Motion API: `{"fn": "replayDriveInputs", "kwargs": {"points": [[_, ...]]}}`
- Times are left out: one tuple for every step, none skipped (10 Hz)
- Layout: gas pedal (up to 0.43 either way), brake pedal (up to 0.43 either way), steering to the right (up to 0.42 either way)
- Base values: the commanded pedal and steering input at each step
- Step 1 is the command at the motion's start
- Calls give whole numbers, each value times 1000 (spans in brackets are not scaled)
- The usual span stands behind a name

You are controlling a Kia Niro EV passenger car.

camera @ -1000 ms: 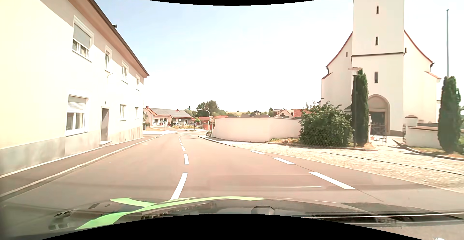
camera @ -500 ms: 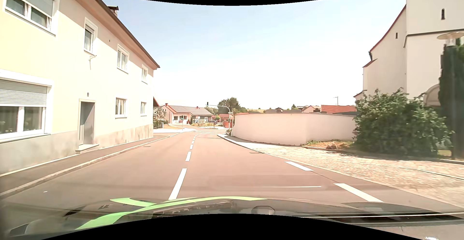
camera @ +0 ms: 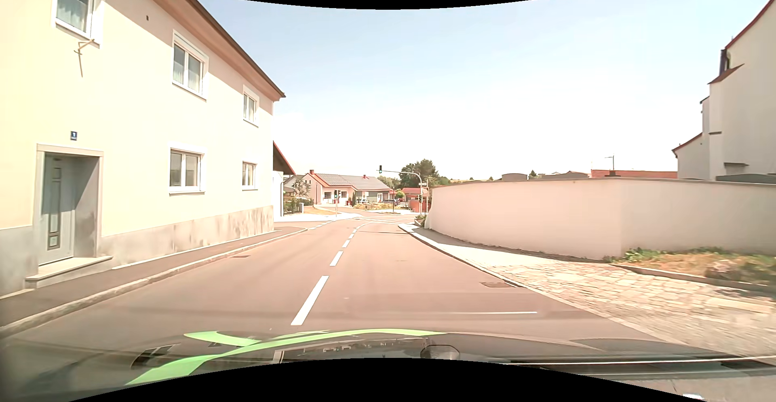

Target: Follow the waypoints while adhering to traffic rules and regulations

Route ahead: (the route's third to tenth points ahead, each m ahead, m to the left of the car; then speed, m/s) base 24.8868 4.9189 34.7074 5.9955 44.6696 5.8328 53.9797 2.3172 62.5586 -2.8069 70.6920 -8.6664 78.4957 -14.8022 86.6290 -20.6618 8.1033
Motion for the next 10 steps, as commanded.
{"fn": "replayDriveInputs", "kwargs": {"points": [[110,0,-110],[110,0,-105],[110,0,-96],[118,0,-87],[118,0,-75],[130,0,-65],[130,0,-54],[130,0,-44],[138,0,-35],[138,0,-27]]}}
